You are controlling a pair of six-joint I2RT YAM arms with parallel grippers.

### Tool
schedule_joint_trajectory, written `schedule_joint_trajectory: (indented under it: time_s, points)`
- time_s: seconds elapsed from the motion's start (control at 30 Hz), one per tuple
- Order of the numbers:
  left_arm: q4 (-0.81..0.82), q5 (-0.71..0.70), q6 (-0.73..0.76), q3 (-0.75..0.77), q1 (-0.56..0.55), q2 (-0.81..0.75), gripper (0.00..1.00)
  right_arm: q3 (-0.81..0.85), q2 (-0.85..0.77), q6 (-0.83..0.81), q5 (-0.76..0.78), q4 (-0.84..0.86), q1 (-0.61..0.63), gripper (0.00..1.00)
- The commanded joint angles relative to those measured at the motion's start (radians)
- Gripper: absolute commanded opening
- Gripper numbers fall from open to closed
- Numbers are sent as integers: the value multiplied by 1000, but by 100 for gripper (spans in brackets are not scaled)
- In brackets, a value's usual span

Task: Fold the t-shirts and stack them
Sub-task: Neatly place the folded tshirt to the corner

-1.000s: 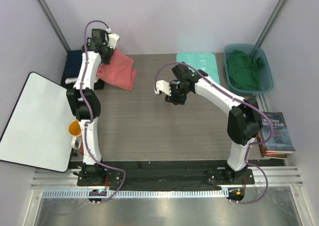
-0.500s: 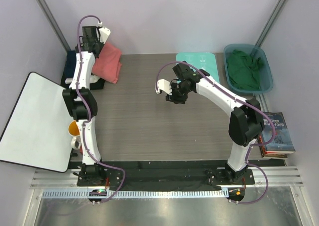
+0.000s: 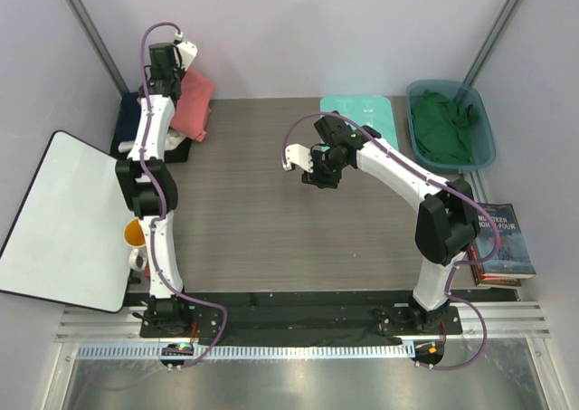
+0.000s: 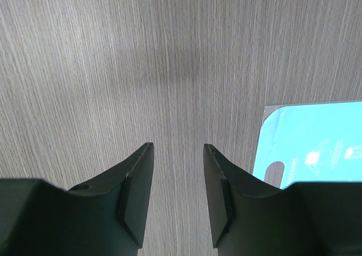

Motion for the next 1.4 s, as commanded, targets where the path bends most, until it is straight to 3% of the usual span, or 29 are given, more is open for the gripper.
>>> schedule_joint_trajectory:
  time_s: [0.0,0.53,0.87,1.37]
  points:
    - [168,-58,44,30,11,-37,0,9,-42,-6,6,1,-1,46]
    - [299,-181,122,-91,58,-33,0,-17,-62,-4,7,1,-1,46]
    - [437,-198,250,-195,84,-4,0,-17,-57,-1,6,1,-3,46]
    - [531,-196,356,-185,135,79,0,-8,-43,3,9,-1,-1,46]
